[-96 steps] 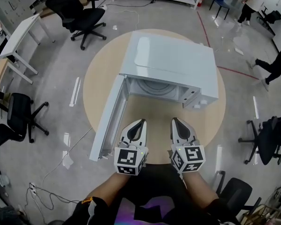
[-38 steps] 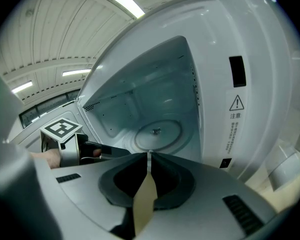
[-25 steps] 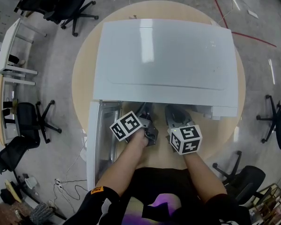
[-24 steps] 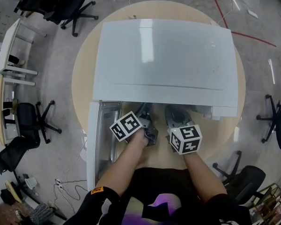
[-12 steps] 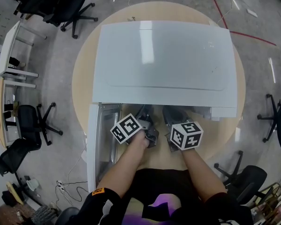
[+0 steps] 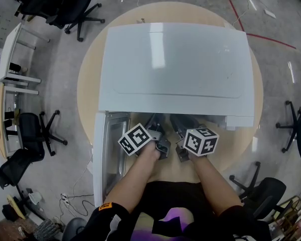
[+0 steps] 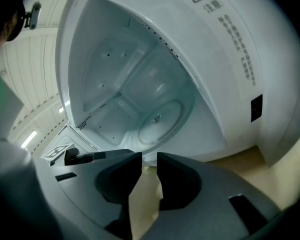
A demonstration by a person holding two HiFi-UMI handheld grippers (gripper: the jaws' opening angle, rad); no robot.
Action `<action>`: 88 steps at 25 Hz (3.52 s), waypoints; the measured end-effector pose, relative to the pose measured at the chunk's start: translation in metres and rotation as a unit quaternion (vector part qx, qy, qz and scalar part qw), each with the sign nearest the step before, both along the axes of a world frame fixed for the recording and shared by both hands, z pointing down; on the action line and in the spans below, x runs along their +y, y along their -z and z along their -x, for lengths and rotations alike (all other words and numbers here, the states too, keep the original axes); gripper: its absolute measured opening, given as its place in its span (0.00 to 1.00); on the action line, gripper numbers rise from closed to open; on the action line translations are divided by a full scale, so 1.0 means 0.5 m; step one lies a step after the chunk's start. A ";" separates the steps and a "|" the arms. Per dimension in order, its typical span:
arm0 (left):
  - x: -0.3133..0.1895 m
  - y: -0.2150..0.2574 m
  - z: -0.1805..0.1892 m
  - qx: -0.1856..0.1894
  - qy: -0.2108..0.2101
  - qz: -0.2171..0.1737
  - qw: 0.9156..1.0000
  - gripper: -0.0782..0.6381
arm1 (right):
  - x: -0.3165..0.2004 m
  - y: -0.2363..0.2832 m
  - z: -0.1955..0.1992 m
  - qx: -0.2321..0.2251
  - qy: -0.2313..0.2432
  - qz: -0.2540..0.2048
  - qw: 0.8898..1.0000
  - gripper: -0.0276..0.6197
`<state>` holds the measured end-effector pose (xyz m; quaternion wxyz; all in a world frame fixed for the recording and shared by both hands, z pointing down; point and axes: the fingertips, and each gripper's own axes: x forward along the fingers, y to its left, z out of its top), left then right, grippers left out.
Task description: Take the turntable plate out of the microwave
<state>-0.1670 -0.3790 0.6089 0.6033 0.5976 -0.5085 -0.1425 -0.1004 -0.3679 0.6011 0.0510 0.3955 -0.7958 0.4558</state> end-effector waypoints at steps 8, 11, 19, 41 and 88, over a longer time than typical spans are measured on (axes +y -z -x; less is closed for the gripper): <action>0.002 0.004 0.003 -0.009 -0.007 0.000 1.000 0.21 | -0.022 -0.012 0.002 -0.087 -0.049 0.046 0.994 0.17; 0.002 0.005 0.003 -0.013 -0.008 -0.001 1.000 0.20 | -0.033 -0.009 0.001 -0.114 -0.065 0.056 0.990 0.17; 0.001 0.009 0.005 -0.021 -0.012 -0.008 1.000 0.20 | -0.040 -0.009 0.003 -0.181 -0.092 0.082 0.976 0.17; -0.001 0.026 0.000 0.070 -0.001 -0.031 0.997 0.31 | -0.054 0.038 -0.007 -0.199 -0.113 0.059 0.972 0.17; -0.073 0.052 0.025 0.151 0.078 -0.040 0.985 0.21 | -0.090 0.027 -0.004 -0.227 -0.135 0.073 0.962 0.17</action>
